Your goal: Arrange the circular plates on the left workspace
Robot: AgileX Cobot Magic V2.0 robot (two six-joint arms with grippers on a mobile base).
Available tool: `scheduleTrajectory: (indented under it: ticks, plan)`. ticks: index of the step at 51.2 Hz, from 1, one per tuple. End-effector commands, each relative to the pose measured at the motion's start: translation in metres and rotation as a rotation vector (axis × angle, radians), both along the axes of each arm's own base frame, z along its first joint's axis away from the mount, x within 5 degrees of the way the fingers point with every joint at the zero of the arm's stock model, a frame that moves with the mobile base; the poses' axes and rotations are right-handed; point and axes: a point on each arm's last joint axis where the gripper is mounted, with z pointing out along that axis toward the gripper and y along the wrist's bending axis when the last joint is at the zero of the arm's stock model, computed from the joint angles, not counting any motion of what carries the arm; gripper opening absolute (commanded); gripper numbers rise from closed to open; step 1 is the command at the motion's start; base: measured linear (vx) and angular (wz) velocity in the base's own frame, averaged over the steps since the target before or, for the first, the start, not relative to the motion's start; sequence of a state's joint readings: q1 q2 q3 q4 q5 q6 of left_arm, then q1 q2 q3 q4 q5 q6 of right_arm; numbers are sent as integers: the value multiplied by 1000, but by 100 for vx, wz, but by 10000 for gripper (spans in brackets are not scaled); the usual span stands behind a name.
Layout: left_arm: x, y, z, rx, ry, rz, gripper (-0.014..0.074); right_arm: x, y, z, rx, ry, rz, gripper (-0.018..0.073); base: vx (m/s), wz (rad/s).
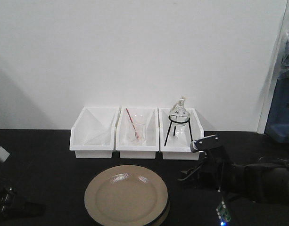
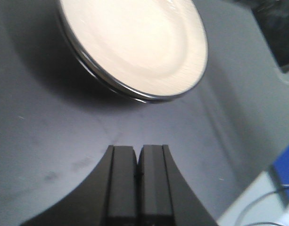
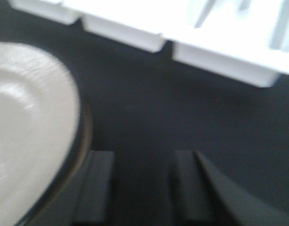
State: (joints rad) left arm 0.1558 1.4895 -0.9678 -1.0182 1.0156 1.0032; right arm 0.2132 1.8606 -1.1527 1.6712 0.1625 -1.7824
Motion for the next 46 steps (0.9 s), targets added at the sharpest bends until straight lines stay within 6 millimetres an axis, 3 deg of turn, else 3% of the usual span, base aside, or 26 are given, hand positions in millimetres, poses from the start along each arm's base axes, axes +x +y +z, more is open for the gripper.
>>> scheduleTrajectory:
  ticks: [1,4,10,20,31,39,46]
  plan:
    - [-3,0,22,18,-122,54,-1,-14,-16,52,-3,-118,-124,102,0,0]
    - [-8,4,26,80,-172,95,-1,-28,-25,64,-29,-142,-187,-15,0,0]
    - [-28,9,30,195,-251,140,-1,-73,-38,77,-43,-163,-217,-11,0,0]
    - [-76,14,27,370,-429,213,-1,-157,-55,79,-28,-202,-212,-8,0,0]
    - [-136,7,21,396,-630,253,0,-230,-74,84,-1,-343,-255,-6,0,0]
    - [-166,1,20,355,-729,292,0,-261,-86,94,10,-465,-305,-6,0,0]
    - [-176,-1,25,331,-782,320,0,-268,-92,100,-1,-508,-356,-6,0,0]
